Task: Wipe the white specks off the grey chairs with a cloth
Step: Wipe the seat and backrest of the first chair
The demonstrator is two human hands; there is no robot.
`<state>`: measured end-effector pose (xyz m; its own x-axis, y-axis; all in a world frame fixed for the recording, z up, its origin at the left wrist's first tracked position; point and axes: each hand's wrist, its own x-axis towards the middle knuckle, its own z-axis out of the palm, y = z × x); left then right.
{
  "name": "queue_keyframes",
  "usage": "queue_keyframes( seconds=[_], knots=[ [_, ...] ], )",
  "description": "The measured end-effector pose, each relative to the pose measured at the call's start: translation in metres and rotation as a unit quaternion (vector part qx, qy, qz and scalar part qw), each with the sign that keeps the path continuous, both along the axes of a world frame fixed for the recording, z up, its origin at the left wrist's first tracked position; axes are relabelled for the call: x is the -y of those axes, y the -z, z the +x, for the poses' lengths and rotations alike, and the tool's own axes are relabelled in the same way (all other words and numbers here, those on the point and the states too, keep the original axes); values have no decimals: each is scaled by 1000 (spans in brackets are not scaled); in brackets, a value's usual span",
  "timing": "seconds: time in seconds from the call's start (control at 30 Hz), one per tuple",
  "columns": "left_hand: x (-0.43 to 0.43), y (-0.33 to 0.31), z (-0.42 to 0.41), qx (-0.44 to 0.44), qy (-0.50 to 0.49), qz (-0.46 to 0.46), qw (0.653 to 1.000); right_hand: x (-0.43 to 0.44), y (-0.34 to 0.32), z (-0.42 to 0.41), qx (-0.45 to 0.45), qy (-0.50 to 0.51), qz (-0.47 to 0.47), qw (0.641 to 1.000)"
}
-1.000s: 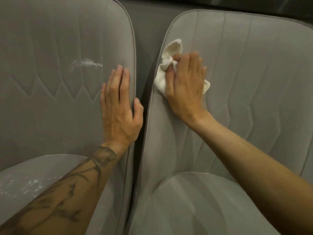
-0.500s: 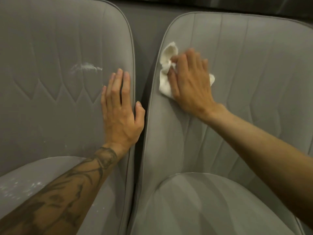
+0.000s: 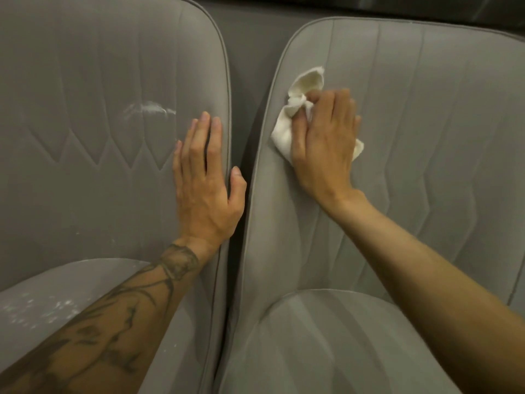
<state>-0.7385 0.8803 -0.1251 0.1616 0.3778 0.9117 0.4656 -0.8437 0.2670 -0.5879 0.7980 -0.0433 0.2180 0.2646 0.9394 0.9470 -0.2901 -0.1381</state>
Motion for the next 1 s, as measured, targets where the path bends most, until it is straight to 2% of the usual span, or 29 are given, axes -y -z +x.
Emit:
queue_keyframes(
  seconds=[0.07, 0.13, 0.23, 0.33, 0.4, 0.5, 0.57, 0.63, 0.7, 0.77, 0.9, 0.93, 1.0],
  knots=[
    [0, 0, -1, -1, 3, 2, 1000, 7, 24, -15, 1, -47, -34, 998],
    [1, -1, -1, -2, 3, -1, 1000, 17, 32, -13, 46, -69, -88, 993],
    [2, -1, -1, -3, 1, -2, 1000, 10, -1, 4, 101, -28, -89, 990],
    [1, 0, -1, -1, 1, 1, 1000, -1, -11, 3, 55, 2, -38, 998],
    [1, 0, -1, 2, 4, 2, 1000, 3, 12, -9, 35, -30, -51, 998],
    [1, 1, -1, 0, 9, 0, 1000, 22, 41, -15, 123, -101, -152, 976],
    [1, 1, -1, -2, 13, -2, 1000, 24, 20, 3, 192, -99, -179, 960],
    [-1, 0, -1, -3, 18, -1, 1000, 12, -14, 26, 161, -46, -110, 980],
    [-1, 0, -1, -1, 15, 1, 1000, 1, -34, 33, 65, 14, -10, 998],
    [0, 0, 0, -2, 12, 3, 1000, -4, -10, 16, 11, 17, 31, 999],
    [0, 0, -2, -7, 12, -1, 1000, 25, 78, -16, 32, -104, -94, 990],
    [0, 0, -2, -8, 13, -1, 1000, 30, 82, -9, 52, -112, -107, 987],
    [1, -1, -2, -10, 17, 0, 1000, 30, 64, 15, 97, -62, -96, 989]
  ],
)
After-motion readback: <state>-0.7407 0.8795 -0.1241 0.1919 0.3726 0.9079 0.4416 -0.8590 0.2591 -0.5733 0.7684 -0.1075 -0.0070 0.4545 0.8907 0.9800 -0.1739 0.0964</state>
